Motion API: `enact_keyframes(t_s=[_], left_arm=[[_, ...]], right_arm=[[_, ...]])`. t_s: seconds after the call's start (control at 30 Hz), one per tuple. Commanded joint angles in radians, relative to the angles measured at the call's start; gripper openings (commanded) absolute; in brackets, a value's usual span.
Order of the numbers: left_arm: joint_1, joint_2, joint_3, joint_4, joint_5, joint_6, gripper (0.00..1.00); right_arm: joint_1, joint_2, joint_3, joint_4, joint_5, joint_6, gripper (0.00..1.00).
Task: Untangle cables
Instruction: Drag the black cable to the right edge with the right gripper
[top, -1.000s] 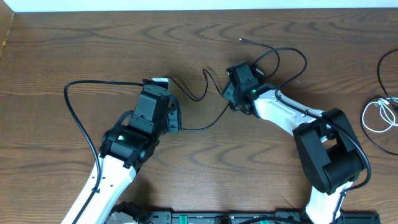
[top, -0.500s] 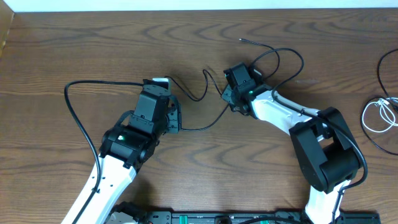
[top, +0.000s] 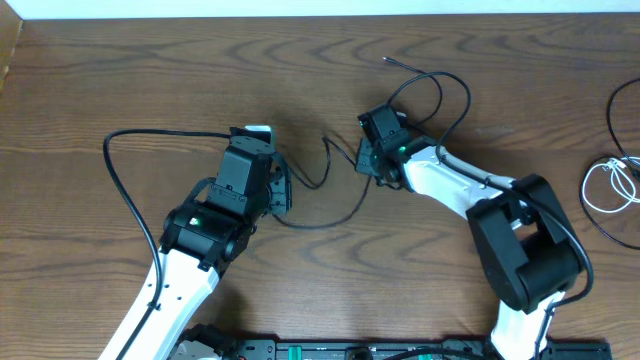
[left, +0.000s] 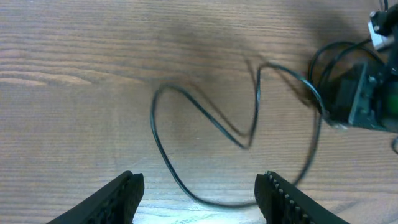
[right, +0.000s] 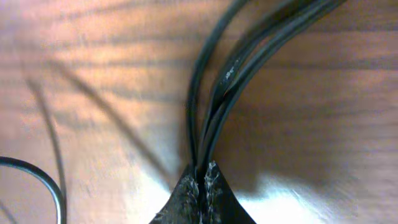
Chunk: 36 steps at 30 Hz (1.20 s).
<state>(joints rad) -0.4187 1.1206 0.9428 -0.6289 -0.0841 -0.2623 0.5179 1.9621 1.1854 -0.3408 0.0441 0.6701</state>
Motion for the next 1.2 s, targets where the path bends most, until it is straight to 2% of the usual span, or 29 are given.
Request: enact_keyframes(t_s=[0.0,0.23,0.53,0.9,1.03,1.17], left_arm=[[0.006,0.005,0.011,-0.003,-0.002,-0.005,0.63],[0.006,0.005,0.011,-0.003,-0.002,-0.006,0.63],[0.006,0.005,0.011,-0.003,-0.002,-0.006,0.63],[0.006,0.005,0.011,-0.003,-0.002,-0.006,0.63],[0.006,0.005,0.011,-0.003,-0.002,-0.006,0.63],[0.006,0.005,0.011,-0.003,-0.002,-0.006,0.63]], right_arm=[[-0.031,-0.105,-0.002,-0.043,-0.014,-0.191,0.01],[-0.146,-0.331,-0.001,-0.139,-0.014,-0.331,0.01],[-0.509,-0.555,0.009,-0.243,-0.013,-0.483,0.01],[-1.011,-0.582,0.035,-0.224,-0.014,-0.491,0.01],[-1.135,-0.582,0.064,-0.208,-0.025,-0.454,0.01],[-1.192,-0.578,0.067,-0.193,-0.123,-0.446,0.01]])
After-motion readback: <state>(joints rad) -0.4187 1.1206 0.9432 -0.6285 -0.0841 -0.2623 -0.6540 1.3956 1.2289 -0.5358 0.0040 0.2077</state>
